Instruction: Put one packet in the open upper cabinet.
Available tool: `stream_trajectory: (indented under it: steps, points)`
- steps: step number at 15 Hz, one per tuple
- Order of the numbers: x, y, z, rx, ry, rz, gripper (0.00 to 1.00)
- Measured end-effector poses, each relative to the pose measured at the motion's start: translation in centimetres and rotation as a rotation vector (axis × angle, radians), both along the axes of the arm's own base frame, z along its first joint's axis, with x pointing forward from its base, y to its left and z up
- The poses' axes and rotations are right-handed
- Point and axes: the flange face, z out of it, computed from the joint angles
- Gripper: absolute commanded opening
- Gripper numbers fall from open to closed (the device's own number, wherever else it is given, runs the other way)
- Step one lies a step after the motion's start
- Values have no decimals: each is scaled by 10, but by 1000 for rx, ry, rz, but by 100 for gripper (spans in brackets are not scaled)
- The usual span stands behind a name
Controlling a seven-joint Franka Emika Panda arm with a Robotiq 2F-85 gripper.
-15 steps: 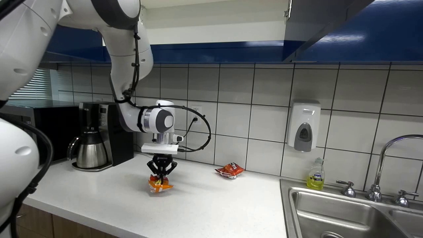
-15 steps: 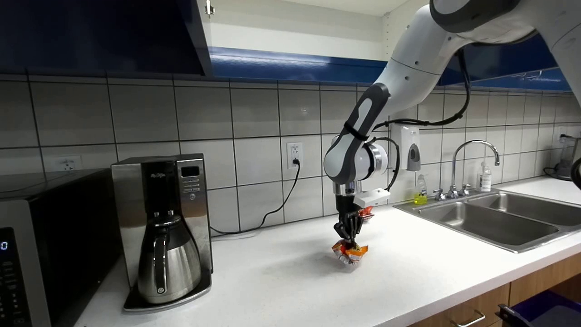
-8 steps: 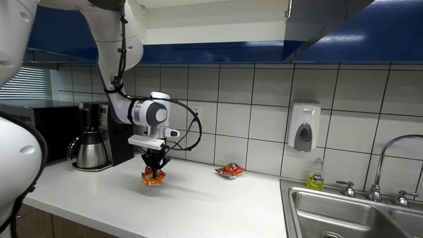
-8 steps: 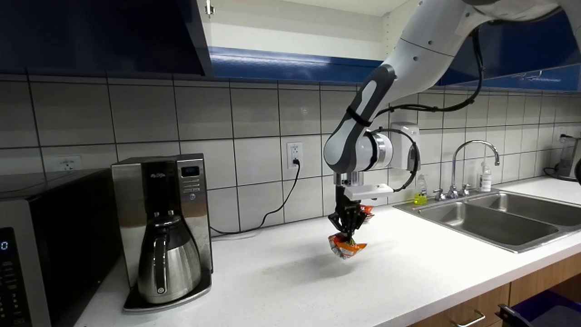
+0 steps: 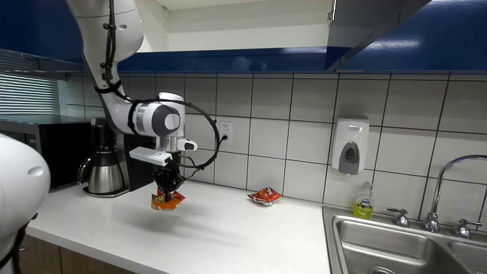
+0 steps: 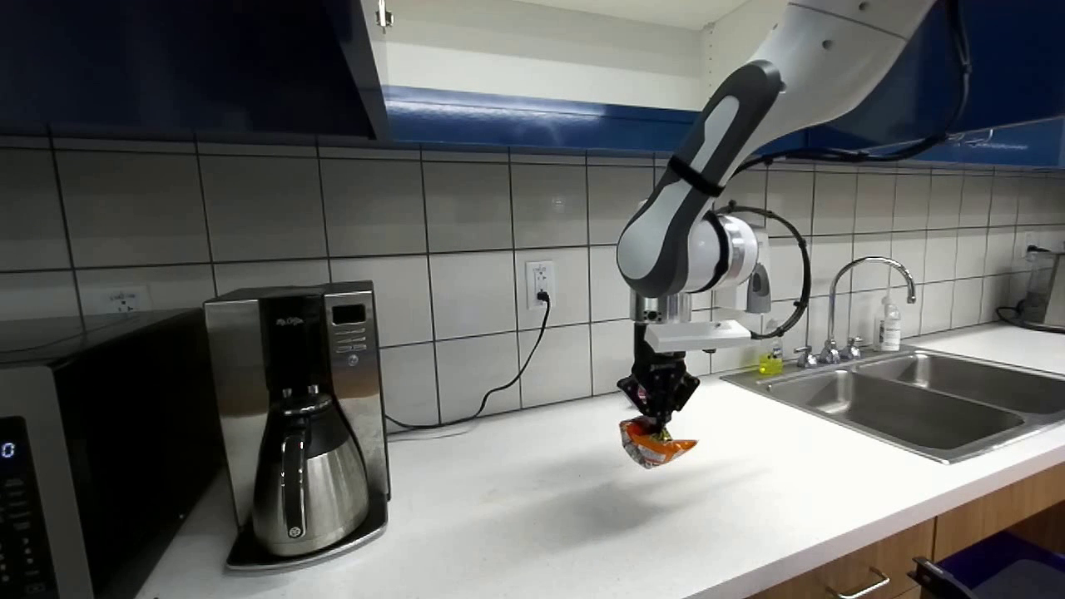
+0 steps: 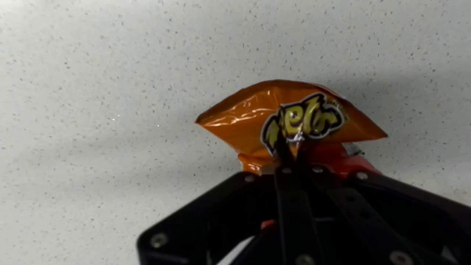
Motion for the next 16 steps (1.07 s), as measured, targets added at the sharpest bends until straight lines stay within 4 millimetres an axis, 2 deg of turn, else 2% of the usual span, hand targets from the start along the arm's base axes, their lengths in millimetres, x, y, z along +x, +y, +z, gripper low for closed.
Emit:
stream_trajectory:
  steps: [4, 7, 9, 16]
  points:
    - [-33, -5, 34, -6, -45, -22, 0]
    - [-55, -7, 74, -8, -87, -25, 0]
    - [-67, -8, 109, -9, -125, -26, 0]
    - [-125, -6, 254, -9, -287, -28, 0]
